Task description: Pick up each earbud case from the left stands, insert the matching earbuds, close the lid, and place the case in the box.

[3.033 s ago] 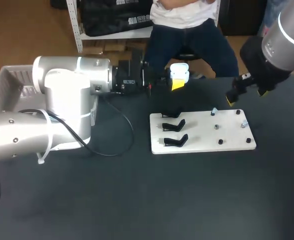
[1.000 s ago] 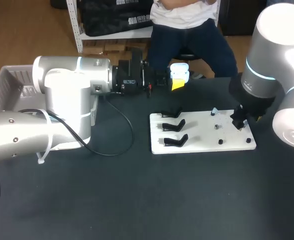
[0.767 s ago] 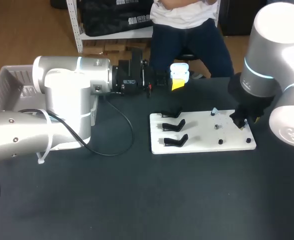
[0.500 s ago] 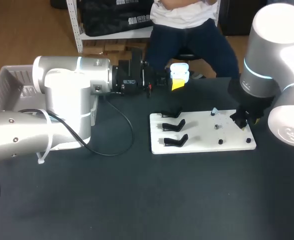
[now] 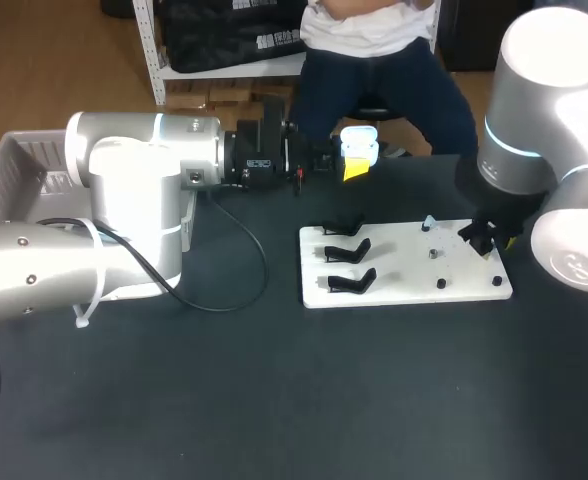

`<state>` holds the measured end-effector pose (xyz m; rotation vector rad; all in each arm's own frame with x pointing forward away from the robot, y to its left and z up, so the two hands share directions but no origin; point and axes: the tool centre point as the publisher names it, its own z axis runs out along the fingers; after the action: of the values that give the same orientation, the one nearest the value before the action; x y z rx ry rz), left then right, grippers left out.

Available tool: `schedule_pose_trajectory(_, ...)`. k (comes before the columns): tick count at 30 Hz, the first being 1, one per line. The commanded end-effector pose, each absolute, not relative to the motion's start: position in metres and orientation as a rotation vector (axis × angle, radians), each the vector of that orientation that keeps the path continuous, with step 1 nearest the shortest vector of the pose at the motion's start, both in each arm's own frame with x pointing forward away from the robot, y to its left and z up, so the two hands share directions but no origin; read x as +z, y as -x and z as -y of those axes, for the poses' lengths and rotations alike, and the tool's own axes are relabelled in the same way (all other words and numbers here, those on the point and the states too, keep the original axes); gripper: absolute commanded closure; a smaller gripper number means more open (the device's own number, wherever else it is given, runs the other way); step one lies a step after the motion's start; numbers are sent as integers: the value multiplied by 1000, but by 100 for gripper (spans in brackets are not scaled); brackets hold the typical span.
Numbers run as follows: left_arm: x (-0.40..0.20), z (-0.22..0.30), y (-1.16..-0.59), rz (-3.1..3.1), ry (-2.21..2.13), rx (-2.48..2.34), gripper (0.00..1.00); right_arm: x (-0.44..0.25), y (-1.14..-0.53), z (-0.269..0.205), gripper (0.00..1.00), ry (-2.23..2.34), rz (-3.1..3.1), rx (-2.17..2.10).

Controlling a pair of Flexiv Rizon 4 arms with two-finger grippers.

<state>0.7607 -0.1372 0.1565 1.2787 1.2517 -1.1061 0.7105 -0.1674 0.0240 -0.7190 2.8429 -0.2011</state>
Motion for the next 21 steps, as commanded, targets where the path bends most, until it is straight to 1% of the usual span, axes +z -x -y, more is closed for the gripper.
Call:
schedule_pose_trajectory(1, 155, 137, -759, -1244, -1272, -1102, 100, 24, -713, 166, 65, 717, -2846, -206)
schedule_pose_trajectory(5, 155, 137, -759, -1244, -1272, -1102, 100, 24, -713, 167, 70, 715, -2849, -205)
schedule_pose_trajectory(6, 155, 137, -759, -1244, -1272, -1102, 100, 23, -713, 167, 75, 714, -2849, -205)
schedule_pose_trajectory(9, 155, 137, -759, -1244, -1272, -1102, 100, 22, -713, 168, 76, 711, -2851, -202)
schedule_pose_trajectory(10, 155, 137, -759, -1244, -1272, -1102, 100, 22, -713, 168, 86, 710, -2852, -201)
schedule_pose_trajectory(11, 155, 137, -759, -1244, -1272, -1102, 100, 22, -713, 168, 88, 709, -2852, -201)
schedule_pose_trajectory(14, 155, 137, -759, -1244, -1272, -1102, 100, 22, -714, 168, 91, 711, -2854, -201)
schedule_pose_trajectory(15, 155, 137, -759, -1244, -1272, -1102, 100, 21, -714, 168, 100, 711, -2855, -200)
schedule_pose_trajectory(21, 155, 137, -759, -1244, -1272, -1102, 100, 24, -712, 165, 100, 712, -2857, -201)
